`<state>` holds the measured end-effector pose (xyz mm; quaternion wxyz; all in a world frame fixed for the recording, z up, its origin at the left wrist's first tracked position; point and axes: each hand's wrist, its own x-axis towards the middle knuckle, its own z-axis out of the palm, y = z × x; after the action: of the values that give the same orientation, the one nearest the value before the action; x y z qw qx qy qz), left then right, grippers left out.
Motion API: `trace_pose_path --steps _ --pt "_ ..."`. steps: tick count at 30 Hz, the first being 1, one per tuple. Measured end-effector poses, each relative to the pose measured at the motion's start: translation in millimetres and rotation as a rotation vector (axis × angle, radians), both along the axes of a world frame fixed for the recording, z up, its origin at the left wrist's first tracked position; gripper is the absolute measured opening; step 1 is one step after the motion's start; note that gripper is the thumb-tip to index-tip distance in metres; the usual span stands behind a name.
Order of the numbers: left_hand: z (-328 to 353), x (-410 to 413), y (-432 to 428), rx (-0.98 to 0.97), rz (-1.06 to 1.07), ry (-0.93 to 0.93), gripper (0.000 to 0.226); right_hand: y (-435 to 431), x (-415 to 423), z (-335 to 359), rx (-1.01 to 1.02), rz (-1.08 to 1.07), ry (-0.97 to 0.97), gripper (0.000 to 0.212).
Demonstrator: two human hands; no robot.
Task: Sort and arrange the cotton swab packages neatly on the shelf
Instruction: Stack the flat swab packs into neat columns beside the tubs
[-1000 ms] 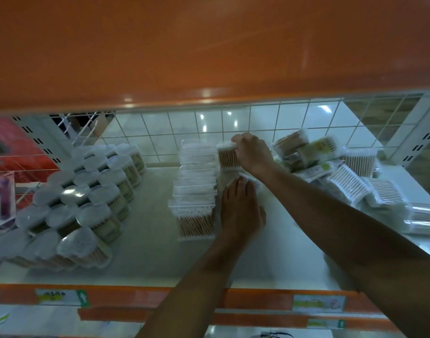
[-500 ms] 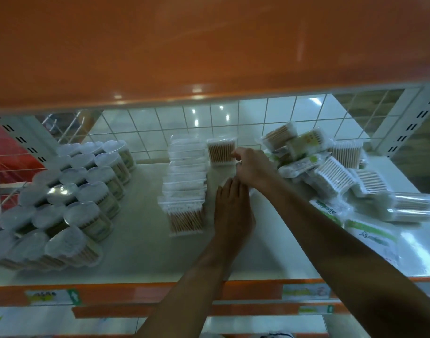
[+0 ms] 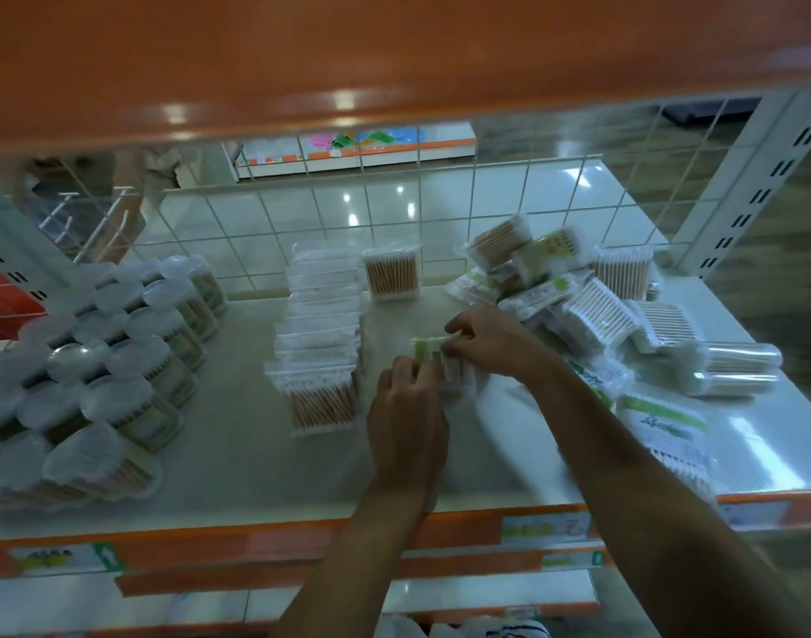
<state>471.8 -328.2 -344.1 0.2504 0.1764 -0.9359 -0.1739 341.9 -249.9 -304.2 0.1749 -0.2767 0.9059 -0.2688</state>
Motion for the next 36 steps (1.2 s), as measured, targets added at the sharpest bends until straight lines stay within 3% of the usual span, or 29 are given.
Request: trace_pose_path --steps 3,7,15,21,25,29,36 --pt "2 -1 1 0.060 0.004 -0.027 0.027 5 6 -3 -0.016 -0.018 -0.015 0.027" --pt "0 -2 2 0.127 -0.011 0.012 0.029 13 14 -5 -0.068 -0.096 -0.024 0.031" --pt "10 -6 3 0.387 -0.009 0.070 0.031 16 29 -3 -0.402 -0.255 -0.168 0.030" --pt "29 -8 3 0.615 -0.071 0.037 0.030 16 40 -3 -0.463 -0.169 -0.160 0.056" --pt "36 -8 2 0.806 -0.086 0.052 0.011 17 48 5 -0.489 -0.055 -0.087 0.063" --pt "28 -10 -7 0.904 -0.063 0.056 0.017 21 50 11 -0.378 0.052 0.021 0.070" --pt "23 -6 -7 1.028 -0.068 0.089 0.021 20 39 17 -0.246 0.060 0.304 0.048"
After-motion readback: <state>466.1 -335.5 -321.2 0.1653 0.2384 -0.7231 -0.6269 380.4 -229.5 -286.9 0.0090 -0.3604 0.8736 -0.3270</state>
